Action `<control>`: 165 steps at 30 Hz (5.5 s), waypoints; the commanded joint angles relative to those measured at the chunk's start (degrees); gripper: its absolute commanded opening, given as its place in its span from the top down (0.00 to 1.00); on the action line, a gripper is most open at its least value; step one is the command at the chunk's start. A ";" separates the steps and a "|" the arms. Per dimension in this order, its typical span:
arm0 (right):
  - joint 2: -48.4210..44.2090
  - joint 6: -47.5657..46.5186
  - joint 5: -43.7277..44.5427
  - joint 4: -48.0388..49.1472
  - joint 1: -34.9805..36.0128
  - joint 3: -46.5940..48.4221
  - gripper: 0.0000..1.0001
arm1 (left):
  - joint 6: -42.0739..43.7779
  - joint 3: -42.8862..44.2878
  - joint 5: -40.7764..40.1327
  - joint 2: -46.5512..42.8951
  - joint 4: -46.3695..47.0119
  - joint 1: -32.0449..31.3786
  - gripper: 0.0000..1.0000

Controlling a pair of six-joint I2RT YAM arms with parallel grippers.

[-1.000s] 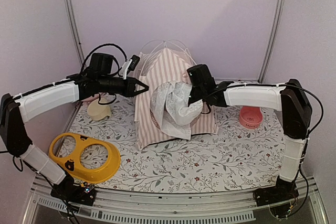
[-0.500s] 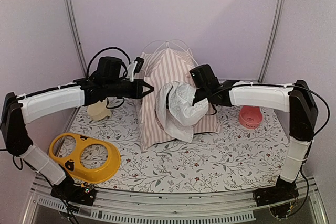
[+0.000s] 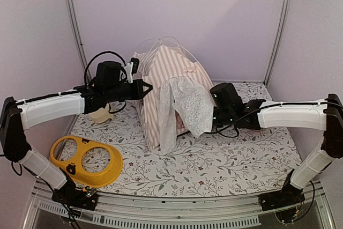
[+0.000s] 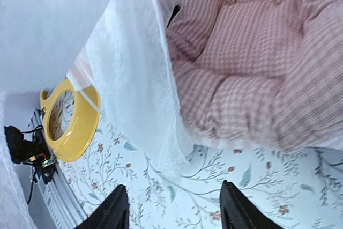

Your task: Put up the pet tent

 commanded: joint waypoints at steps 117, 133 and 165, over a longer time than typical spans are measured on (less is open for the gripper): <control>61.86 -9.42 16.02 -29.94 -16.41 70.60 0.62 | -1.55 12.14 6.69 -3.79 -13.20 -6.61 1.00; 33.96 -17.23 -3.27 3.46 -3.18 39.64 0.37 | -11.12 3.65 -17.45 0.81 1.32 -7.64 1.00; 55.25 -8.62 35.41 -29.34 -8.52 51.55 0.64 | -7.17 -1.68 -20.72 -1.79 -3.14 -7.97 1.00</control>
